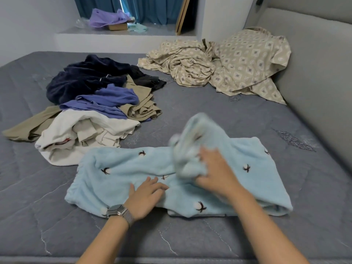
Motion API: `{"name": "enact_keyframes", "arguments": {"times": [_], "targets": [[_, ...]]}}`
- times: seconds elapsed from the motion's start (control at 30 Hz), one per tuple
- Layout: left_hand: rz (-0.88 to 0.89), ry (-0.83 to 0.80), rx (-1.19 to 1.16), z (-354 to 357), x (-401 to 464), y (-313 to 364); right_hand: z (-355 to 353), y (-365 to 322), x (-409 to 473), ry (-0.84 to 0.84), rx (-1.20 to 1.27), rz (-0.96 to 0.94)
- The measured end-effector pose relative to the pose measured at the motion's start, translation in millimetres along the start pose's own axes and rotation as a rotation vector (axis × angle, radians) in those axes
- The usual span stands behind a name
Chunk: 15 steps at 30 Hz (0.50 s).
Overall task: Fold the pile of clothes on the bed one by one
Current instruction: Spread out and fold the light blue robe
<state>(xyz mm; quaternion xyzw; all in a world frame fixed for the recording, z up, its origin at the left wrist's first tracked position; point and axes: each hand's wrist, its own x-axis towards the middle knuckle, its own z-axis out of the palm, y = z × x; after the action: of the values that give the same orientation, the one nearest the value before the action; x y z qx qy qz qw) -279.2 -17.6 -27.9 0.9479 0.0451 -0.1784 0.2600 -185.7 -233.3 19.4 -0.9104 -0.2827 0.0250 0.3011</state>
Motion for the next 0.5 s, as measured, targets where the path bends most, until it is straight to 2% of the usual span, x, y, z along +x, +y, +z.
{"name": "enact_keyframes", "arguments": {"times": [0.03,0.07,0.1,0.13,0.17,0.2,0.27,0.3,0.37,0.4,0.5], "targets": [[0.022,0.052,-0.007,0,1,-4,22,-2,-6,-0.238,-0.166,-0.043],[0.009,0.167,-0.04,-3,1,-9,37,-5,-12,-0.4,-0.289,-0.059],[-0.044,0.339,-0.101,-6,0,-15,45,-4,-15,-0.478,-0.328,-0.061],[-0.17,0.518,-0.111,-10,-1,-24,44,-6,-17,-0.503,-0.285,-0.059],[-0.343,0.664,-0.057,-17,-3,-31,38,-6,-16,-0.508,-0.185,-0.031],[-0.56,0.71,-0.021,-25,-7,-43,29,-7,-15,-0.498,-0.084,0.004],[-0.94,0.667,-0.11,-41,-19,-66,18,-8,-15,-0.401,0.023,0.028],[-1.011,0.617,-0.165,-46,-23,-81,17,-10,-17,-0.346,0.024,0.019],[-0.994,0.43,-0.304,-46,-26,-111,27,-15,-22,-0.302,-0.064,-0.04],[-0.973,0.39,-0.411,-42,-26,-126,35,-17,-26,-0.302,-0.139,-0.086],[-0.925,0.51,-0.95,-34,-28,-142,54,-21,-29,-0.314,-0.279,-0.122]]}}
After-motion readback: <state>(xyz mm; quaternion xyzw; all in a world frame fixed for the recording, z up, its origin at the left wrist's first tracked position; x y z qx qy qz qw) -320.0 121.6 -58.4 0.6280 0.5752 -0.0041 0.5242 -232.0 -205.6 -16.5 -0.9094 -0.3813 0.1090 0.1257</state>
